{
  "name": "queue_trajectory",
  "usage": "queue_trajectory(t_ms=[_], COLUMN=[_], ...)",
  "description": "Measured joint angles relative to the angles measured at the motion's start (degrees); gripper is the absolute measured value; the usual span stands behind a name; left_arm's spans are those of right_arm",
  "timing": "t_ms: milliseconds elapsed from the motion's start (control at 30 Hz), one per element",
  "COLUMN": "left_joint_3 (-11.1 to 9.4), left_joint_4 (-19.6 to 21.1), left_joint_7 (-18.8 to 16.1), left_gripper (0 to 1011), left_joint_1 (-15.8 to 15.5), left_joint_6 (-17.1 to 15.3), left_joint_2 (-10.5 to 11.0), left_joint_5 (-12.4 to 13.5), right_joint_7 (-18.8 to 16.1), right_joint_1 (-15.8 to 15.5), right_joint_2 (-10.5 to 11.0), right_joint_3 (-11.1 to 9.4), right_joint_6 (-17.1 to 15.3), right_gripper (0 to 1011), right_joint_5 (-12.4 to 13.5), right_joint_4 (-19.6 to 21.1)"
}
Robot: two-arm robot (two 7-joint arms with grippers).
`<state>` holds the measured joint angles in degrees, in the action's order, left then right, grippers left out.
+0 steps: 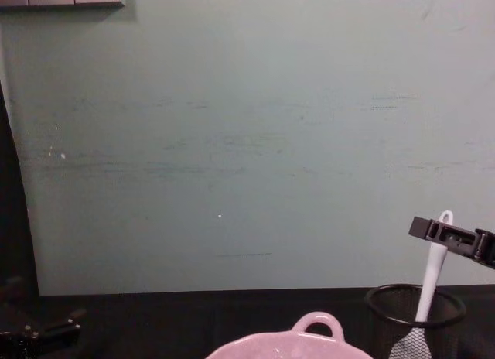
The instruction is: Use the one hand to pick up the spoon and stir the clear water in the bowl.
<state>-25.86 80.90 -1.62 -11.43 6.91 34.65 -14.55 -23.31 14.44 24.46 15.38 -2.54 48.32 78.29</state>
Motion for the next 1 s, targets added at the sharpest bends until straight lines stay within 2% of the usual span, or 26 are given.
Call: queue_trajectory(t_ms=[100,233,333,433,567,600,700,833,867,1000], left_joint_3=[0.0,0.0,0.0,0.0,0.0,0.0,0.0,0.0,0.0,0.0], left_joint_4=[0.0,0.0,0.0,0.0,0.0,0.0,0.0,0.0,0.0,0.0], left_joint_7=[0.0,0.0,0.0,0.0,0.0,0.0,0.0,0.0,0.0,0.0], left_gripper=[1011,1011,1011,1011,1011,1011,1011,1011,1011,1011], left_joint_1=[0.0,0.0,0.0,0.0,0.0,0.0,0.0,0.0,0.0,0.0], left_joint_6=[0.0,0.0,0.0,0.0,0.0,0.0,0.0,0.0,0.0,0.0], left_joint_2=[0.0,0.0,0.0,0.0,0.0,0.0,0.0,0.0,0.0,0.0], left_joint_5=[0.0,0.0,0.0,0.0,0.0,0.0,0.0,0.0,0.0,0.0], right_joint_7=[0.0,1.6,2.7,4.6,6.4,7.3,9.1,11.4,11.4,13.4], right_joint_1=[0.0,-0.2,-0.3,-0.8,-1.9,-2.8,-5.4,-9.5,-9.5,-13.2], right_joint_2=[0.0,1.2,1.7,2.7,3.9,4.6,6.1,7.9,7.9,8.7], right_joint_3=[0.0,1.6,2.1,2.4,2.1,1.7,0.3,-2.7,-2.7,-6.4], right_joint_6=[0.0,3.7,5.1,6.9,8.8,9.6,10.7,11.4,11.4,13.0], right_gripper=[927,1003,1003,1003,1003,1002,1002,1003,1003,1003], right_joint_5=[0.0,-6.6,-9.7,-14.3,-18.0,-19.6,-21.7,-22.9,-22.9,-23.2], right_joint_4=[0.0,0.7,1.2,2.3,4.1,5.3,8.1,10.5,10.5,10.4])
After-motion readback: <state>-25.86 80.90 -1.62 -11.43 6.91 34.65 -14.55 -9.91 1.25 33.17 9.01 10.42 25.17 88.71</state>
